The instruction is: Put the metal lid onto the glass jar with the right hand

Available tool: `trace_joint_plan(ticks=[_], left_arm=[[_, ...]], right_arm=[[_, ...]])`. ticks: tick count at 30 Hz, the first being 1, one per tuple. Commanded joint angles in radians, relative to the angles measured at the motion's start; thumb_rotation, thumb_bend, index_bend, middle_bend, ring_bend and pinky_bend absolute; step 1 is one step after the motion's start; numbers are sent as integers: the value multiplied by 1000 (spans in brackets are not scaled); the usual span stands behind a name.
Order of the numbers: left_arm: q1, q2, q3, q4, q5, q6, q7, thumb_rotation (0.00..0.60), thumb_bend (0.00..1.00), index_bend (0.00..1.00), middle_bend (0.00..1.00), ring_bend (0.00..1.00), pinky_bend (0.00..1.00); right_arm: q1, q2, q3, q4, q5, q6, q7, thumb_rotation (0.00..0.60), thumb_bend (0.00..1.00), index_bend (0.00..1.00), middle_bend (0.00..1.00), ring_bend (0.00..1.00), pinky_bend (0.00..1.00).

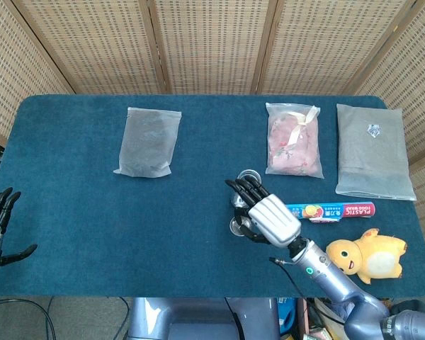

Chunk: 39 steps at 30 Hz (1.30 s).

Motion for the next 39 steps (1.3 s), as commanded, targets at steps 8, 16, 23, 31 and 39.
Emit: trace_joint_plan(ticks=[8,16,23,31,39], left_arm=[[3,-5,-6,-8,-3,15,29,600,72,0,0,0,0],[3,-1,-8,-14,-11,12,29,600,72,0,0,0,0],[3,5,-12,-9,-16,9,11,600,72,0,0,0,0],[1,9,-13,-7,-20,4,0,600,72,0,0,0,0],[1,10,-11,-7,-17,2,-2,600,72,0,0,0,0]], right_arm=[[37,122,164,48,179,11,147,600,611,633,30,0,0],[116,77,184,137,402,-96,-4,600,614,633,31,0,0],[158,21,161,176,487,-111,-123,600,629,633,32,0,0],[172,0,148,144,483,-92,-161,600,634,633,32,0,0],[185,-29,128,129,483,-82,-202,600,633,633,32,0,0]])
